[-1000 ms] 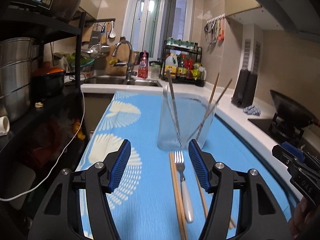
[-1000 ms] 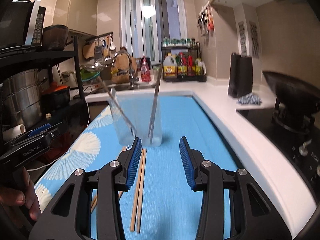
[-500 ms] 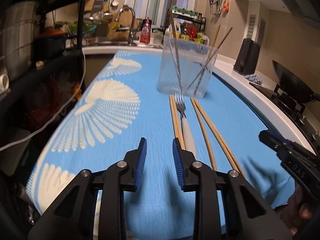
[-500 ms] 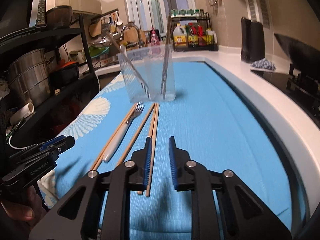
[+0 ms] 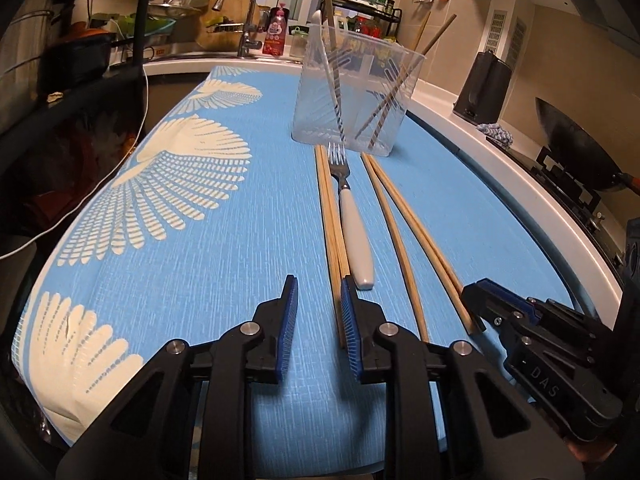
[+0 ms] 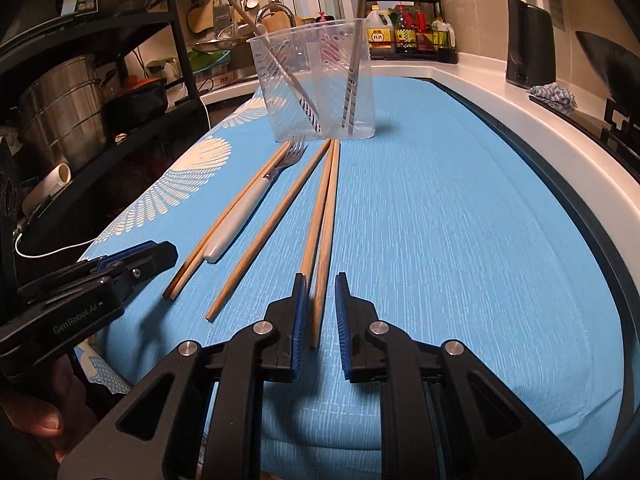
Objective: Organize utensils
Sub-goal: 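Grasp a wooden chopstick with the left gripper while the right grasps another chopstick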
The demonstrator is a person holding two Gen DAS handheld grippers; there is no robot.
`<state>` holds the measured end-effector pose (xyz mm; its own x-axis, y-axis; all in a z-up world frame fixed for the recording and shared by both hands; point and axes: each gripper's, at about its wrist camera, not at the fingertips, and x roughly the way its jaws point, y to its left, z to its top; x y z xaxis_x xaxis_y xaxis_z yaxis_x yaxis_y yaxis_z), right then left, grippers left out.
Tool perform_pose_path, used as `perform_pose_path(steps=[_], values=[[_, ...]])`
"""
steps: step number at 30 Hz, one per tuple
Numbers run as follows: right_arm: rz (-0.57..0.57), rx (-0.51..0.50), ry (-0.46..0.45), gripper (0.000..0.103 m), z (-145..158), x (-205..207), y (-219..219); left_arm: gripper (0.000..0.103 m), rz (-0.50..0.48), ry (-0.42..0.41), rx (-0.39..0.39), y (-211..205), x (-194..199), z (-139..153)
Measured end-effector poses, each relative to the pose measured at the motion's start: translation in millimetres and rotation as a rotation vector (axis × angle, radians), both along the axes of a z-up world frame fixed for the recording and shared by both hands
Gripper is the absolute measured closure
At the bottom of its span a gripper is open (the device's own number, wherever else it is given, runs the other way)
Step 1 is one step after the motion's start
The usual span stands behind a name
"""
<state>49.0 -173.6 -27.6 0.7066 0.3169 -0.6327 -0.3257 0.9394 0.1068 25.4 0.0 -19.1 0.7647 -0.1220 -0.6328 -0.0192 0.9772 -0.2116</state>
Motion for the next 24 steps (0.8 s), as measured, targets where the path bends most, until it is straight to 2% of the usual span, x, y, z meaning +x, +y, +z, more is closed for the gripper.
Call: perform_pose_path(steps=[6,10,17,24], values=[[-0.015,-0.011,0.011,0.088,-2,3,-3,0.083,-0.015,0.015,0.019,-6,1,-5],[-0.014,-0.059,-0.01,0.088,-3,0,4,0.084,-0.009,0.008,0.054,-10,1,-5],[-0.02,-0.061,-0.011,0.088,-3,0,4,0.087,0.004,0.007,0.082,-14,3,-6],[-0.032,-0.073,-0.022,0.097,-3,-1,4,0.087,0.006,0.002,0.101,-17,4,-5]])
